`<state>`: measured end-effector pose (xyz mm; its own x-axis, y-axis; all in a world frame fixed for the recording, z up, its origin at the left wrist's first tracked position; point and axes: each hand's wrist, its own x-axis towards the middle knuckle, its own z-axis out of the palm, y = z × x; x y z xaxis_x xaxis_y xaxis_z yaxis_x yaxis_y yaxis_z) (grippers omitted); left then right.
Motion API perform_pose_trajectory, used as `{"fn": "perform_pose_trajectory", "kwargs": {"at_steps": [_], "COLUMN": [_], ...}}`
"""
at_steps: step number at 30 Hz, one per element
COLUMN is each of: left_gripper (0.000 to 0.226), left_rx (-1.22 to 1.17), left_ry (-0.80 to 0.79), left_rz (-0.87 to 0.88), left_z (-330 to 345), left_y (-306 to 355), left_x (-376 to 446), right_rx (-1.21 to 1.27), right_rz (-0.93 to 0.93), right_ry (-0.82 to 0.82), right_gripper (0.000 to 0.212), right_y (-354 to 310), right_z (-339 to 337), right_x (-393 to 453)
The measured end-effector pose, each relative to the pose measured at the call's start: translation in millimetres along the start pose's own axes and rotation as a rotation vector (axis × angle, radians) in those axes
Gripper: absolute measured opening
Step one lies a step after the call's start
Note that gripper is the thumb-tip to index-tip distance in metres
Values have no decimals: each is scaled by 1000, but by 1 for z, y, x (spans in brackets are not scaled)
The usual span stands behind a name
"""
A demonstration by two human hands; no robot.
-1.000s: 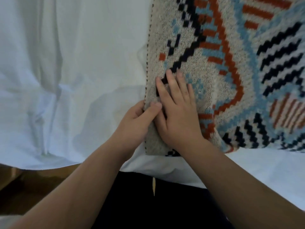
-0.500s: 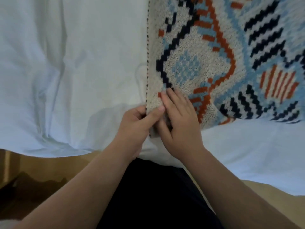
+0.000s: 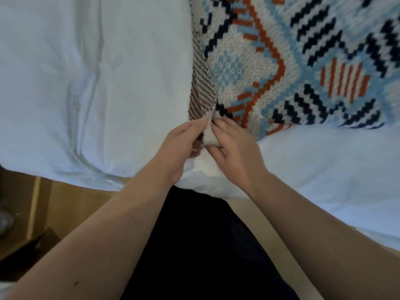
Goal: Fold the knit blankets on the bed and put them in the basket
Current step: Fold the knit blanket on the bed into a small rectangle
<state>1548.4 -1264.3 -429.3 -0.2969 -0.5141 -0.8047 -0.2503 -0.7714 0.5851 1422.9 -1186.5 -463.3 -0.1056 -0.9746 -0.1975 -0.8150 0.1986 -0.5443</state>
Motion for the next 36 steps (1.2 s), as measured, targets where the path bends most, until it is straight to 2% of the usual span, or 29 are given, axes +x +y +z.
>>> {"fn": "perform_pose_trajectory", "kwargs": {"at_steps": [2, 5, 7, 9, 10, 12, 13, 14, 17, 21, 26, 28, 33, 35, 36], "left_gripper": [32, 31, 41, 57, 56, 35, 26, 25, 23, 23, 35, 29, 27, 26, 36], "left_rx": [-19, -53, -28, -41, -33, 38, 106, 175, 234, 150, 246, 265, 332, 482, 587], "left_ry": [-38, 8, 18, 57, 89, 147, 173, 198, 212, 148, 163, 180, 240, 291, 342], "left_rz": [-19, 68, 136, 155, 159, 207, 243, 283, 312, 215, 46, 9, 17, 52, 94], "left_z": [2, 5, 4, 0, -4, -11, -15, -21, -44, -85, -150, -169, -187, -179, -170], "left_y": [-1, -6, -14, -22, -25, -29, -30, -31, -34, -50, -100, -115, -115, -107, -103], "left_x": [-3, -13, -18, -22, -24, -26, -25, -23, -21, -40, -73, -82, -75, -72, -72], "right_rx": [-4, -24, -34, -48, -59, -91, -120, -154, -222, -159, -78, -57, 13, 59, 62], "right_rz": [1, 37, 24, -15, -24, -32, -40, -56, -121, -161, -46, -4, 15, 39, 56], "right_ry": [3, -22, 62, 229, 284, 344, 359, 357, 281, 129, -147, -209, -247, -227, -193], "right_gripper": [58, 60, 52, 34, 25, 13, 13, 16, 33, 39, 27, 27, 40, 41, 41], "right_y": [-1, -5, -9, -17, -23, -31, -34, -35, -47, -88, -142, -159, -173, -160, -150], "right_z": [1, 4, 7, 11, 13, 16, 18, 20, 25, 38, 96, 117, 121, 99, 85], "right_x": [-4, -9, -12, -14, -14, -16, -16, -17, -16, -24, -60, -70, -73, -75, -78]}}
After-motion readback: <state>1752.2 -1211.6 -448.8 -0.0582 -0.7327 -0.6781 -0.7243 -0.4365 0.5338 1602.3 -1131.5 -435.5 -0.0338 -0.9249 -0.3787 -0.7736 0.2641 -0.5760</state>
